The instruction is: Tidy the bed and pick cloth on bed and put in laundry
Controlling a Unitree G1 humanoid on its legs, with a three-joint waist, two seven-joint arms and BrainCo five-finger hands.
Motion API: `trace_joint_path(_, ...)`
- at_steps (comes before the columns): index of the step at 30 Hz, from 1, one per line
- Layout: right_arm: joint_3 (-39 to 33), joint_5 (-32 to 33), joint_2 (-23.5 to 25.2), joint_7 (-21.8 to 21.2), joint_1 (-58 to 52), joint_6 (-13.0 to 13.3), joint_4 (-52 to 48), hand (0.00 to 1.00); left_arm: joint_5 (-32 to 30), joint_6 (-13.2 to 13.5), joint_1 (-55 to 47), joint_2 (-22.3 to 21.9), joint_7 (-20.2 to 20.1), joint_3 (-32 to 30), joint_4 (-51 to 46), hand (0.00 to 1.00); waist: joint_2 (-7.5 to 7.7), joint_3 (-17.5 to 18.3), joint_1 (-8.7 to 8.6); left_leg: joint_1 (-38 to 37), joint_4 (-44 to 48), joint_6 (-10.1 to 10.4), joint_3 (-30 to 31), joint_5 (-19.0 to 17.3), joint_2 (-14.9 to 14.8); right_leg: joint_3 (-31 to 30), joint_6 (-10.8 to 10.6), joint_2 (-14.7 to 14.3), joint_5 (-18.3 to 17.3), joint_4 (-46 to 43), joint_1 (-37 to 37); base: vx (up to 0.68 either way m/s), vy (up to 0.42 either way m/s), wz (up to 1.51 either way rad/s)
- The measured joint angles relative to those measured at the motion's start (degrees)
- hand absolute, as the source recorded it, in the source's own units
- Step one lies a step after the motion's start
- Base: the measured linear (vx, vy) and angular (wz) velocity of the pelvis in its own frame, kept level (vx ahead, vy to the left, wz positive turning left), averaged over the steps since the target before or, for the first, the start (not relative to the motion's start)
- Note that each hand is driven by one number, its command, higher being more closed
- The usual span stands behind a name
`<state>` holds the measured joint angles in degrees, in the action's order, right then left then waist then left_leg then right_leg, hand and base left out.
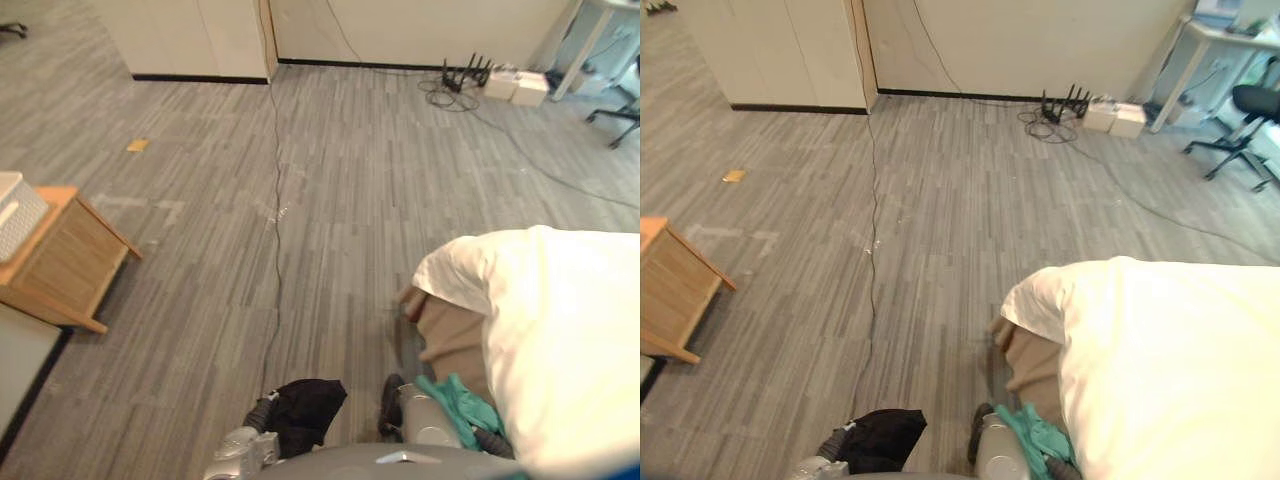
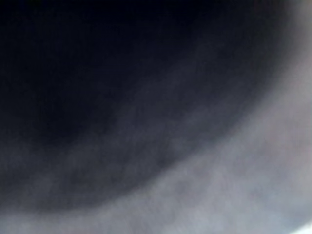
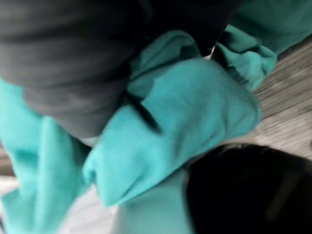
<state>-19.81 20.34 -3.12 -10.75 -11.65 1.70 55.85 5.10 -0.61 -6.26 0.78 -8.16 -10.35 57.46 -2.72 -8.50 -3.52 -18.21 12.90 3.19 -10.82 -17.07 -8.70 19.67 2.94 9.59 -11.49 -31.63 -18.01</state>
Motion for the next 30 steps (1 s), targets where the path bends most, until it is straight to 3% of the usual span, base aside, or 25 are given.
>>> trace_joint_path(1, -0.46, -0.35, -0.01, 0.31, 0.09, -0.78, 0.16, 1.00, 0.05, 0.28, 0.15, -0.10, 0.14, -0.42, -0.05, 1.00, -0.33, 0.06, -0.27, 1.58, 3.68, -0.04, 1.02, 1.20, -0.53, -0.02, 0.35, -0.62, -1.20, -0.02, 0.59, 0.52, -0.369, -0.22)
trace_joint_path(3, -2.55, -0.75, -1.41, -1.38, -1.08, -6.35, 1.71, 1.00, 0.45, 2.28, 0.34, -1.66, 0.96, -2.03, -0.65, 1.00, -2.13, -0.79, -0.16, 12.61, 29.03, 1.61, 5.49, 7.86, -3.79, -0.35, 0.82, -4.21, -2.94, 5.71, 6.71, 0.37, -0.283, -0.33)
trace_joint_path(4, -2.56, -1.66, -2.00, -1.54, -1.56, -7.35, 2.41, 1.00, 0.56, 2.94, 0.34, -1.80, 1.01, -2.16, -1.09, 1.00, -2.69, -1.27, -0.10, 15.02, 35.65, 1.77, 5.92, 7.65, -4.46, -0.65, 0.82, -5.10, -2.87, 7.88, 9.38, 0.21, -0.138, -0.35)
trace_joint_path(5, -2.37, -6.22, -1.67, 1.92, -2.90, -7.75, 3.45, 1.00, 0.57, 3.56, 0.32, -1.88, 1.02, -2.89, -2.44, 1.00, -2.92, -2.16, 0.00, 18.93, 45.97, 2.05, 6.02, 6.66, -5.66, -0.87, 0.71, -6.32, -2.81, 12.10, 15.65, 0.06, -0.034, -0.38)
trace_joint_path(7, -1.44, -11.25, -2.09, 5.57, -3.37, -8.30, 5.09, 1.00, 1.15, 4.43, 0.31, -1.69, 0.89, -3.22, -4.19, 1.00, -2.63, -2.52, 0.97, 24.74, 50.65, 1.55, 6.22, 6.22, -5.03, -1.93, -0.23, -6.56, -3.20, 16.72, 22.67, -0.04, 0.029, -0.37)
trace_joint_path(10, 0.14, -14.29, -1.08, 10.19, -3.35, -6.42, 2.08, 1.00, 2.61, 6.01, 0.37, -1.43, -0.54, -3.21, -6.88, 1.00, -1.39, -2.49, 4.20, 34.16, 38.08, -1.08, 2.37, 4.39, -2.67, -3.79, -3.43, -4.67, -4.83, 20.84, 29.01, 0.28, 0.219, -0.38)
trace_joint_path(11, -0.10, -14.24, -1.13, 12.05, -3.27, -3.76, 0.18, 1.00, 3.26, 6.18, 0.24, -1.49, -0.55, -3.29, -6.85, 1.00, -1.01, -2.15, 4.68, 34.12, 24.31, -1.76, -1.64, 6.29, -1.29, -4.26, -5.70, -3.27, -6.14, 20.79, 30.57, 0.31, 0.340, -0.17)
trace_joint_path(12, -0.16, -14.13, -1.37, 13.57, -2.65, -0.67, -1.91, 1.00, 3.72, 6.17, -0.24, -1.81, -0.57, -3.27, -6.75, 1.00, -2.13, -1.73, 4.77, 33.79, 12.99, -6.11, -4.63, 13.24, -0.93, -4.56, -8.21, -3.24, -7.77, 20.54, 32.21, 0.33, 0.334, -0.09)
trace_joint_path(13, -0.20, -13.79, -0.55, 14.30, -1.22, 0.07, -1.90, 1.00, 4.52, 6.14, -0.31, -1.58, -0.27, -4.03, -6.34, 1.00, -0.46, -1.48, 4.58, 32.60, 12.90, -4.85, -6.49, 11.54, 0.40, -4.86, -8.84, -1.63, -8.08, 20.67, 33.39, 0.35, 0.315, -0.04)
trace_joint_path(14, -0.09, -13.28, 1.61, 15.21, 0.06, 2.87, -3.13, 1.00, 5.08, 5.71, -0.78, -0.55, -0.24, -4.44, -6.66, 1.00, 1.75, -0.26, 4.91, 31.59, 9.98, -4.78, -8.55, 10.96, 3.25, -4.20, -8.41, 0.67, -6.79, 22.49, 33.60, 0.47, 0.250, -0.18)
trace_joint_path(15, -0.08, -12.03, 2.90, 15.73, 1.92, 5.07, -3.96, 1.00, 5.13, 5.45, -0.73, -0.13, -0.23, -4.45, -6.63, 1.00, 3.41, 0.35, 5.68, 31.46, 9.80, -4.57, -9.86, 9.32, 4.12, -3.73, -7.95, 1.62, -4.79, 24.66, 34.19, 0.54, 0.308, -0.30)
trace_joint_path(16, -0.07, -9.81, 3.80, 16.76, 3.95, 7.63, -4.60, 1.00, 5.47, 4.65, -0.27, -0.06, -0.21, -4.39, -6.41, 1.00, 3.49, 0.33, 6.68, 31.26, 10.88, -4.74, -11.06, 6.96, 4.29, -3.71, -8.26, 2.17, -1.87, 27.24, 35.41, 0.44, 0.279, -0.30)
trace_joint_path(18, -0.45, -5.13, 4.16, 19.70, 5.59, 9.97, -5.91, 1.00, 5.60, 3.44, -0.25, -0.01, -0.21, -3.64, -6.27, 1.00, 2.78, 0.72, 7.62, 29.21, 11.61, -6.86, -11.56, 4.63, 5.24, -4.33, -8.10, 3.11, 1.45, 27.46, 36.87, 0.43, 0.291, -0.07)
trace_joint_path(20, -2.76, -2.25, 4.17, 22.66, 6.04, 10.84, -8.32, 1.00, 5.72, 2.55, -0.57, 0.60, -0.18, -2.02, -5.17, 1.00, 2.45, 1.40, 7.44, 26.15, 10.15, -8.25, -11.43, 2.95, 7.45, -6.34, -9.68, 5.35, 2.46, 20.23, 35.82, 0.32, 0.299, 0.23)
trace_joint_path(21, -6.23, -0.21, 3.96, 25.06, 6.78, 10.90, -9.43, 1.00, 6.29, 1.97, -0.54, 1.58, -0.23, -0.54, -4.21, 1.00, 2.50, 1.86, 6.85, 24.02, 8.90, -8.84, -10.46, 1.99, 9.14, -8.36, -11.37, 7.24, 3.03, 9.48, 32.03, 0.16, 0.284, 0.40)
trace_joint_path(22, -9.06, 1.23, 3.13, 27.42, 7.55, 10.69, -9.81, 1.00, 6.73, 1.28, -0.60, 2.91, -0.28, 1.14, -3.87, 1.00, 2.97, 1.67, 6.41, 21.30, 7.53, -9.38, -9.42, 1.06, 10.80, -12.11, -14.26, 9.03, 7.22, -4.60, 26.06, 0.12, 0.243, 0.43)
trace_joint_path(23, -9.82, 1.52, 2.45, 28.49, 7.62, 10.10, -9.76, 1.00, 6.69, 0.94, -0.63, 3.43, -0.37, 1.48, -3.76, 1.00, 3.36, 1.51, 6.04, 19.92, 6.84, -9.69, -8.66, 0.73, 11.48, -14.07, -14.84, 9.23, 10.19, -11.61, 23.09, 0.05, 0.125, 0.59)
trace_joint_path(24, -12.61, 1.56, 1.33, 29.79, 7.21, 8.10, -9.77, 1.00, 6.57, 0.81, -0.54, 4.27, -0.62, 2.03, -2.73, 1.00, 3.80, 1.06, 5.34, 16.57, 5.50, -9.89, -6.48, 0.19, 12.51, -15.28, -14.55, 9.10, 9.44, -23.78, 18.23, 0.00, 0.026, 0.65)
trace_joint_path(25, -14.10, 1.71, 0.70, 30.05, 6.68, 6.51, -9.73, 1.00, 6.54, 0.75, -0.53, 4.54, -0.66, 2.03, -2.01, 1.00, 3.85, 0.95, 4.66, 14.82, 4.67, -9.89, -5.25, 0.04, 12.72, -15.15, -14.26, 8.56, 8.17, -28.06, 16.20, -0.06, -0.014, 0.88)
trace_joint_path(26, -16.22, 2.86, 0.04, 29.85, 5.12, 3.57, -9.88, 1.00, 6.54, 0.75, -0.50, 4.67, -0.66, 1.99, -1.91, 1.00, 3.62, 0.86, 3.98, 10.84, 2.19, -9.91, -2.98, 0.01, 12.78, -14.14, -12.42, 7.46, 6.36, -33.12, 12.44, -0.15, -0.028, 0.89)
trace_joint_path(27, -18.62, 4.05, 0.55, 28.24, 2.84, 0.71, -9.64, 1.00, 6.63, 0.74, -0.33, 4.62, -0.62, 2.37, -1.93, 1.00, 3.21, 0.62, 3.81, 7.40, -0.52, -9.85, -0.55, -0.10, 12.60, -13.32, -10.43, 6.13, 4.17, -34.06, 8.41, -0.20, -0.034, 0.94)
trace_joint_path(28, -19.77, 4.38, 1.09, 27.18, 1.83, -0.45, -9.05, 1.00, 6.66, 0.71, 0.07, 4.58, -0.61, 2.81, -1.92, 1.00, 3.44, 0.58, 3.65, 6.19, -1.50, -9.77, 1.14, -0.37, 12.44, -12.78, -9.09, 5.62, 3.21, -33.06, 6.42, -0.29, -0.044, 1.22)
trace_joint_path(30, -22.81, 5.37, 4.84, 22.00, -2.42, -3.78, -5.02, 1.00, 6.84, 0.12, 1.33, 3.78, -0.64, 5.25, -1.93, 1.00, 3.80, 0.84, 2.21, 3.08, -2.61, -8.97, 7.83, -3.07, 10.41, -10.53, -8.53, 3.20, 1.38, -20.60, 0.42, -0.11, -0.102, 1.45)
